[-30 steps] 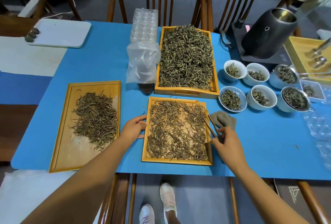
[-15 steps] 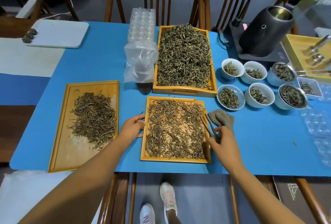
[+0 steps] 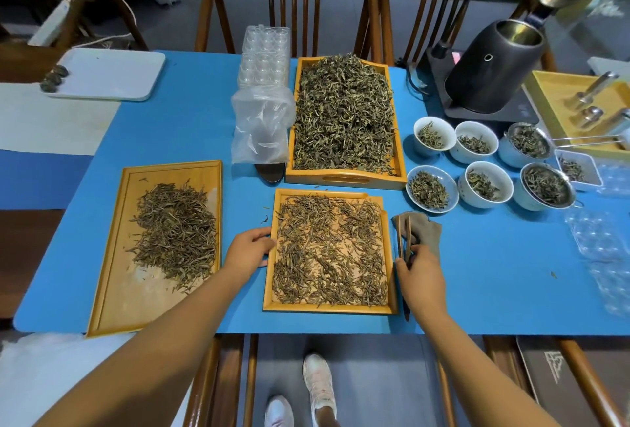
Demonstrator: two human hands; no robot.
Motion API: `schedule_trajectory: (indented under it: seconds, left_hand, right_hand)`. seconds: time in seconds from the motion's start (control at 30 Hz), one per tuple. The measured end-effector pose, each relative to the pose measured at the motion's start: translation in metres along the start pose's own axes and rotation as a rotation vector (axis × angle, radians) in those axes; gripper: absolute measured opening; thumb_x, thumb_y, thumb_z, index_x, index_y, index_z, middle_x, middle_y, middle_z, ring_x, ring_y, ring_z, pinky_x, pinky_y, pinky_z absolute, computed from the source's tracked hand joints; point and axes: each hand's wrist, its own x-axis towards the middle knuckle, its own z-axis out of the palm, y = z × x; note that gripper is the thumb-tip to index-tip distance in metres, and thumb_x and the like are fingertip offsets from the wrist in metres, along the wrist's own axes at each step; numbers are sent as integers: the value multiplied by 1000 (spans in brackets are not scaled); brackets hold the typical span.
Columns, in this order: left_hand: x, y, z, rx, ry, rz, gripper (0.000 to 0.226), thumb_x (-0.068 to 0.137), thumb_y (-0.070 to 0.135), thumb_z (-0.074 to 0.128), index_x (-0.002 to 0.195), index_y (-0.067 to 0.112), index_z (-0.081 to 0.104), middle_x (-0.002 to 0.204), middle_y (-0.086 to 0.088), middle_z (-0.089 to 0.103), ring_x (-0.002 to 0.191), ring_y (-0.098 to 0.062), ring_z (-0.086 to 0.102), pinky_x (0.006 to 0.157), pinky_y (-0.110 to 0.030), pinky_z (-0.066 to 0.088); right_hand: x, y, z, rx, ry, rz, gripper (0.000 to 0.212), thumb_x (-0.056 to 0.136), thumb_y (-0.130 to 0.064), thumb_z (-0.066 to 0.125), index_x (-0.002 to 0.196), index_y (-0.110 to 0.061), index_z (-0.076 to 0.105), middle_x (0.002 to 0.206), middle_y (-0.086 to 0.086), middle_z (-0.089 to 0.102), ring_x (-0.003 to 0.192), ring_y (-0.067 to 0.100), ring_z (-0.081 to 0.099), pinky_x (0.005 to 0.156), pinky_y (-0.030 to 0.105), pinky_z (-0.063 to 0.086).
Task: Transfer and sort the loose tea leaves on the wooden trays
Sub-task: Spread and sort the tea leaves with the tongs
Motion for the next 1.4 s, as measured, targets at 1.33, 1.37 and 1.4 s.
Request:
schedule_trajectory:
  seconds: [1.33,1.37,1.4]
  left_hand:
    - [-9,-1,18,-30,186,21,30,91,25,56,118,13,60,106,-7,61,98,-25,56,82,-33,44]
    - [-9,0,19,-28,198,28,28,91,26,56,116,13,60,101,-4,59,95,-24,55,78,-30,40]
    - [-10,0,20,-27,208,33,26,91,27,56,114,14,60,99,-1,58,93,-22,54,77,-28,36]
  right_hand:
    - [14,-26,24,254,-109,135,21,97,-28,40,93,-10,49,90,11,57,74,21,51,59,31,36]
    - [14,-26,24,278,-108,148,20,97,-29,39,91,-11,48,85,7,56,69,16,49,54,29,33]
    - [14,-26,23,296,-109,161,21,97,-30,38,91,-12,47,81,4,54,66,12,47,52,27,31]
